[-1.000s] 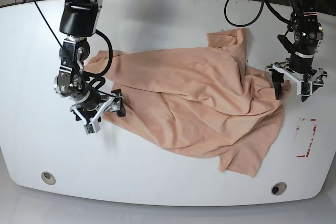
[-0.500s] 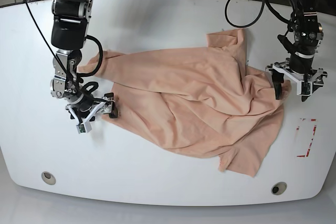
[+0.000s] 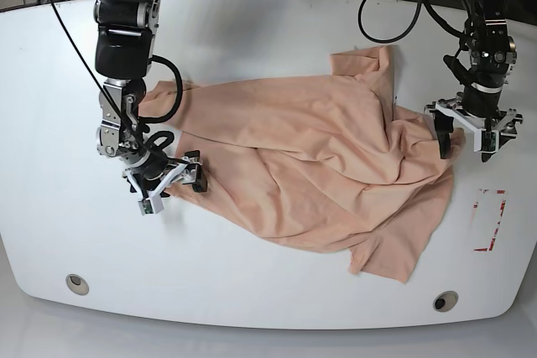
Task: Fold the T-shirt properly
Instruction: 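Grasp the shirt edge with the right gripper and the opposite corner with the left, then lift and stretch the shirt between both grippers, flipping it flat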
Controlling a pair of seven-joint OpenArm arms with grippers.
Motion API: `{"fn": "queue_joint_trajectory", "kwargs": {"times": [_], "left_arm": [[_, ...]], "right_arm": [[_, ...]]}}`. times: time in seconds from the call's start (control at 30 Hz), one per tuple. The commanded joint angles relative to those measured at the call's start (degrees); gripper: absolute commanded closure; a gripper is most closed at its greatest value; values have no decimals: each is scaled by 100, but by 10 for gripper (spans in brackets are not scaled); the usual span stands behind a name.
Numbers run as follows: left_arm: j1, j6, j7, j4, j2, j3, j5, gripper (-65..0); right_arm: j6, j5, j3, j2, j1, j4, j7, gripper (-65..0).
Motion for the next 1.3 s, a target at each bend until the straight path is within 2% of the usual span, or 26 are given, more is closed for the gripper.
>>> {"fn": "queue_joint_trajectory", "kwargs": {"times": [0.0,0.13,0.23,0.43,0.47,0.67,0.77,0.87,1.03,1.17,1.27], "left_arm": [[-54,27,-159,80,-73,-42,-18,-458],[-54,27,-159,80,-73,-42,-18,-458],[-54,27,-159,80,-73,-42,-9,-458],[-54,27,-159,71,-73,-42,-9,-458],[-54,27,-159,71,-73,-42,-9,-458],[-63,27,-159,63,-73,-42,-9,-463],[-98,27,-159,19,-73,-42,-9,-500],[-353,27,-115,-61,-73,-51,-9,-567],[-731,27,351,-184,-47,-253,-35,-643],[-1092,-8,729,-228,121,-657,-150,-650],[-1443,-245,1002,-403,138,-851,-326,-650]], "right_arm": [[36,-24,4,-2,77,50,-142,-517],[36,-24,13,-2,33,50,-142,-479],[36,-24,13,-2,24,50,-124,-360],[36,-24,13,7,24,103,-124,-36],[36,-24,13,7,15,147,-133,-3],[36,-33,4,-2,-178,692,-371,-5],[36,-33,4,-11,-258,1123,-617,0],[36,-33,4,-20,-451,1553,-801,0],[36,-24,4,-64,-600,1966,-968,0],[36,-24,4,-72,-697,2160,-1012,0],[36,-24,4,-81,-794,2248,-1012,0]]}}
